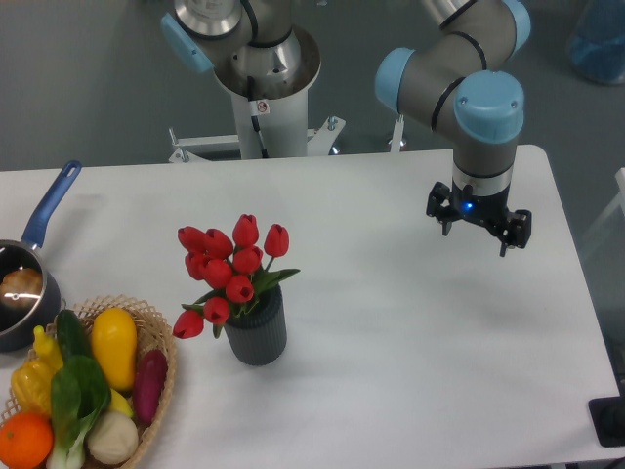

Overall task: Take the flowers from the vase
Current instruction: 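Move the open gripper over to the red tulip stems above the vase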

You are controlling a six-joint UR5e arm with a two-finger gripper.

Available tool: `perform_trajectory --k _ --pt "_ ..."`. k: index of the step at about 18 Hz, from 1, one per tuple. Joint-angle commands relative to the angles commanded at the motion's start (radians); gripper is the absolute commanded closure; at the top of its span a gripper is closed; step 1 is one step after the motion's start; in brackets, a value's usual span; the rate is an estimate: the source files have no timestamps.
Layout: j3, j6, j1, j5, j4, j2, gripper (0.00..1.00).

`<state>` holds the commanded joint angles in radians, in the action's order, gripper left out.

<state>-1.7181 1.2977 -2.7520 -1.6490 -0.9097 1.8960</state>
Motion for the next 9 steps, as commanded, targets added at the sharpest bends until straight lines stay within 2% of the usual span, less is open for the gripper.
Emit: perform_trajectory --k 5,7,9 --pt "-0.012 0.0 0.003 0.023 -0.002 -0.003 0.0" --pt "-0.058 -0.002 0.023 0.032 0.005 -0.012 0.0" --pt "-0.101 0.003 0.081 0.066 0.003 -0.061 0.0"
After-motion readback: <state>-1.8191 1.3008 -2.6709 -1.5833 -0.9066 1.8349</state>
